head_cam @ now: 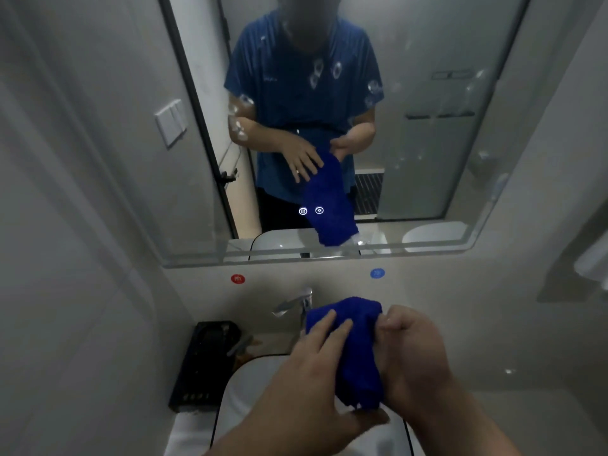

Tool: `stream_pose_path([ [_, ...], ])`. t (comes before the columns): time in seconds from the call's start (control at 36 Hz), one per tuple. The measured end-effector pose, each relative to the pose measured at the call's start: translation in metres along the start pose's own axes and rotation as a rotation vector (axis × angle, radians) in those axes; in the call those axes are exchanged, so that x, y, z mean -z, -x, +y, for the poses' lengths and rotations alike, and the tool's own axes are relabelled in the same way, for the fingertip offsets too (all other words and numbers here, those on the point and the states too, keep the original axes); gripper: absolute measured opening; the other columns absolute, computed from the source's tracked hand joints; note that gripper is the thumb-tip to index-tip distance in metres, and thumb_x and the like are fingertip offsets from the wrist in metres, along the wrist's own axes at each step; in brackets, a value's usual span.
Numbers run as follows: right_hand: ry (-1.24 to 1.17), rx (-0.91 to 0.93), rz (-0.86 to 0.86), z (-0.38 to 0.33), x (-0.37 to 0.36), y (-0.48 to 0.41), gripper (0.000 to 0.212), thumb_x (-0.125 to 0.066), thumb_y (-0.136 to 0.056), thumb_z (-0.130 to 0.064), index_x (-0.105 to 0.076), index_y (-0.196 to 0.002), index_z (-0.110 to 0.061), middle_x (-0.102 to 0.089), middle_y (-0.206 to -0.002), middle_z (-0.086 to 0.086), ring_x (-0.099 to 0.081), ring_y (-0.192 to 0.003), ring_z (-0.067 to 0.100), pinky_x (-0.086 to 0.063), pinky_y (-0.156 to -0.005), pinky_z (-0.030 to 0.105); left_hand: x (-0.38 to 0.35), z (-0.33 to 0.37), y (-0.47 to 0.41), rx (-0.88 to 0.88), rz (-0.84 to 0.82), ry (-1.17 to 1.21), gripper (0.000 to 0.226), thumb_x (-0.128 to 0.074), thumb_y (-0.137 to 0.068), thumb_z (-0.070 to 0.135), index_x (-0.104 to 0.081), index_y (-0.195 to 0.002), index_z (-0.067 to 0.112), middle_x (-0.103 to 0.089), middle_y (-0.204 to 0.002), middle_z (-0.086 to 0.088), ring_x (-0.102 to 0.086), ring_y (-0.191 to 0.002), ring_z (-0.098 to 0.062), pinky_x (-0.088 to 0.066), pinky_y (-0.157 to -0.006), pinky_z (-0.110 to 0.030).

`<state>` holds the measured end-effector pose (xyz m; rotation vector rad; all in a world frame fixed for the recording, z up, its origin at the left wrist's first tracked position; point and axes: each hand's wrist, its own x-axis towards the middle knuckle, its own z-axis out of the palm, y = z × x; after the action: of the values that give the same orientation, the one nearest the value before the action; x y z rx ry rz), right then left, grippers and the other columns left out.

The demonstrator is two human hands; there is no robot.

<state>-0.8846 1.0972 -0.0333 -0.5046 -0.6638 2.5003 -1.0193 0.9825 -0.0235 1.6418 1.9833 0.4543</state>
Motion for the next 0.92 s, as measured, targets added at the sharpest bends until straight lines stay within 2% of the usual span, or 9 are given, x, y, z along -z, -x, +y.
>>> stream_pose_path([
  [0.08,-0.014,0.020,0.039,0.000,-0.008,-0.004,0.077,-0.060,-0.079,-0.025,-0.054,-0.146,0.013,-0.054,-0.148,0.040,-0.053,-0.141,0.050,-0.037,-0.123,0.063,0.003,-0.007,-0.008,-0.097,0.094,-0.024,0.092,-0.077,-0.091,0.046,-0.019,-0.161,0.059,-0.018,-0.168,0.036,-0.019,-0.151,0.011,-0.026,-0.130,-0.025],
  [0.14,0.061,0.041,0.100,0.001,-0.012,-0.009,0.073,-0.051,-0.092,-0.037,-0.054,-0.147,0.010,-0.052,-0.147,0.042,-0.054,-0.137,0.046,-0.029,-0.127,0.062,0.014,-0.011,-0.013,-0.033,0.210,0.220,0.058,-0.075,-0.095,0.026,-0.055,-0.139,0.057,-0.062,-0.138,0.032,-0.054,-0.128,0.013,-0.047,-0.115,-0.029],
  [0.19,0.339,0.079,0.262,0.003,-0.008,-0.015,0.063,-0.044,-0.100,-0.040,-0.066,-0.136,0.006,-0.066,-0.132,0.037,-0.067,-0.116,0.041,-0.048,-0.111,0.054,0.031,-0.012,-0.020,0.129,0.313,0.545,0.029,-0.068,-0.100,0.016,-0.070,-0.113,0.042,-0.077,-0.102,0.015,-0.072,-0.095,0.001,-0.059,-0.089,-0.034],
  [0.31,0.888,0.107,0.560,0.024,0.000,-0.020,0.025,-0.047,-0.112,-0.017,-0.070,-0.122,-0.014,-0.079,-0.095,0.012,-0.076,-0.080,0.025,-0.061,-0.079,0.041,0.065,-0.007,-0.037,0.400,0.347,0.891,0.008,-0.057,-0.105,0.019,-0.061,-0.099,0.019,-0.067,-0.081,-0.004,-0.066,-0.077,-0.022,-0.055,-0.073,-0.036],
  [0.42,0.673,0.054,0.423,0.039,-0.013,-0.024,0.039,-0.051,-0.106,-0.060,-0.081,-0.115,-0.036,-0.083,-0.103,-0.003,-0.079,-0.095,0.018,-0.063,-0.077,0.033,0.070,0.002,-0.039,0.287,0.250,0.875,0.026,-0.057,-0.102,0.008,-0.072,-0.089,0.024,-0.068,-0.071,0.000,-0.068,-0.070,-0.016,-0.056,-0.068,-0.033],
  [0.53,0.326,0.069,0.255,0.025,-0.029,-0.029,0.038,-0.056,-0.092,-0.043,-0.088,-0.103,-0.025,-0.081,-0.115,0.014,-0.080,-0.104,0.026,-0.065,-0.078,0.032,0.068,0.008,-0.038,0.161,0.179,0.897,0.048,-0.054,-0.099,-0.004,-0.079,-0.076,0.031,-0.074,-0.071,0.001,-0.070,-0.064,-0.009,-0.055,-0.059,-0.020],
  [0.61,0.608,0.076,0.264,0.007,-0.024,-0.033,0.025,-0.059,-0.108,-0.026,-0.078,-0.123,-0.019,-0.083,-0.114,0.002,-0.077,-0.109,0.014,-0.061,-0.085,0.022,0.080,0.002,-0.047,0.268,0.269,0.987,0.021,-0.059,-0.097,0.001,-0.072,-0.087,0.013,-0.073,-0.075,-0.004,-0.069,-0.064,-0.012,-0.056,-0.061,-0.027],
  [0.69,0.803,0.047,0.195,0.002,-0.024,-0.032,0.048,-0.071,-0.091,-0.049,-0.062,-0.135,-0.031,-0.080,-0.115,-0.017,-0.076,-0.106,0.005,-0.059,-0.085,0.018,0.093,-0.005,-0.057,0.299,0.353,0.971,0.012,-0.060,-0.099,0.007,-0.070,-0.094,0.011,-0.072,-0.071,0.000,-0.067,-0.060,-0.010,-0.055,-0.062,-0.028],
  [0.92,1.075,0.146,0.397,-0.001,-0.026,-0.043,0.030,-0.078,-0.093,-0.045,-0.067,-0.095,-0.017,-0.077,-0.078,-0.004,-0.071,-0.072,0.001,-0.056,-0.070,0.022,0.113,-0.029,-0.061,0.320,0.389,0.760,0.014,-0.060,-0.104,0.012,-0.072,-0.098,0.017,-0.075,-0.071,-0.001,-0.068,-0.053,-0.004,-0.053,-0.048,-0.014],
])
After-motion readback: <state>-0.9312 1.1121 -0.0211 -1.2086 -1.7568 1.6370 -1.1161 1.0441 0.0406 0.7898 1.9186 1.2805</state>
